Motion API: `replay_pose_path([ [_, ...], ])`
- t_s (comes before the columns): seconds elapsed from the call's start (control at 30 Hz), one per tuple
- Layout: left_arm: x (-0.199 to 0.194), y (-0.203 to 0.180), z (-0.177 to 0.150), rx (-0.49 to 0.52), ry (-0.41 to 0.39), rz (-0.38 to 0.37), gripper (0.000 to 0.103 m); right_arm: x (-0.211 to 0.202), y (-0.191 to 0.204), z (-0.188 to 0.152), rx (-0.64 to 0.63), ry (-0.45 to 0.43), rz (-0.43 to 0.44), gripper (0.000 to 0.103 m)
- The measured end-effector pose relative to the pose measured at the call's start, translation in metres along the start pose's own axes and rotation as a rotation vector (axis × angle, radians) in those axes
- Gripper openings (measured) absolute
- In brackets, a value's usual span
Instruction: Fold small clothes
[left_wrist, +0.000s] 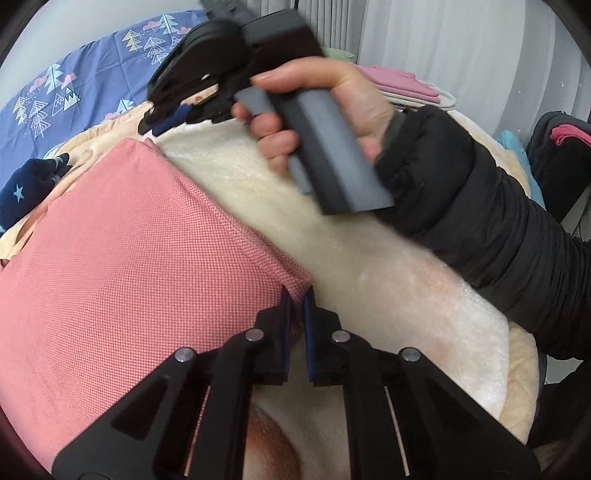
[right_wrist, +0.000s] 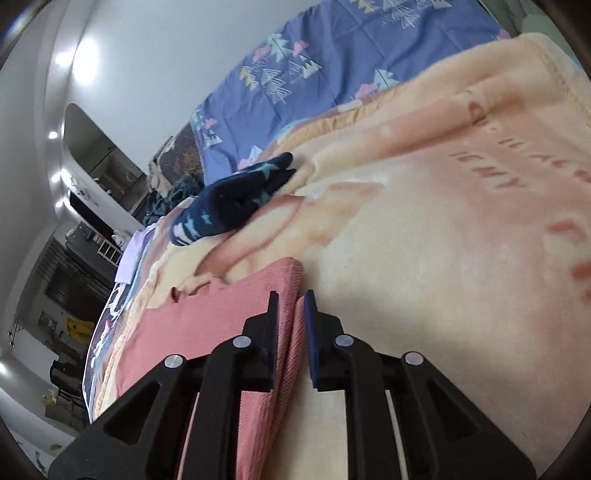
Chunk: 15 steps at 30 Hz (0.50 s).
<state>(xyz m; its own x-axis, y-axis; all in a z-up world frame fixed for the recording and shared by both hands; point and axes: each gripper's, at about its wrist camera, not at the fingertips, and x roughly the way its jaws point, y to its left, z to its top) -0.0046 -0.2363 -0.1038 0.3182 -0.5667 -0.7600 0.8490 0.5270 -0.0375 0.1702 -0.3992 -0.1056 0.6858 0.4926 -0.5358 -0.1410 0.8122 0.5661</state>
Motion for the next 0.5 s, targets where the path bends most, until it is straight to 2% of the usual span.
replay_pose_path([
  [0.07,0.003,0.005,0.001,-0.009,0.000,-0.015,0.007,-0.006,0.003,-0.003,-0.025,-0.007,0.012,0.014],
  [0.13,0.004,0.007,-0.001,-0.018,0.006,-0.030,0.007,0.002,0.007,-0.005,-0.063,0.030,0.022,0.014],
  [0.2,0.005,0.012,-0.001,-0.024,0.013,-0.038,0.009,0.027,-0.001,-0.009,-0.077,0.095,-0.094,0.014],
  [0.27,0.010,0.017,0.001,-0.033,0.021,-0.049,0.011,0.040,-0.006,-0.012,-0.082,0.113,-0.127,0.015],
  [0.37,0.010,0.023,-0.001,-0.066,0.015,-0.074,0.011,0.027,0.002,-0.012,-0.109,0.052,-0.129,0.018],
  [0.5,-0.006,0.021,-0.009,-0.084,-0.007,-0.063,0.014,-0.001,0.008,-0.024,-0.092,-0.052,-0.221,0.021],
])
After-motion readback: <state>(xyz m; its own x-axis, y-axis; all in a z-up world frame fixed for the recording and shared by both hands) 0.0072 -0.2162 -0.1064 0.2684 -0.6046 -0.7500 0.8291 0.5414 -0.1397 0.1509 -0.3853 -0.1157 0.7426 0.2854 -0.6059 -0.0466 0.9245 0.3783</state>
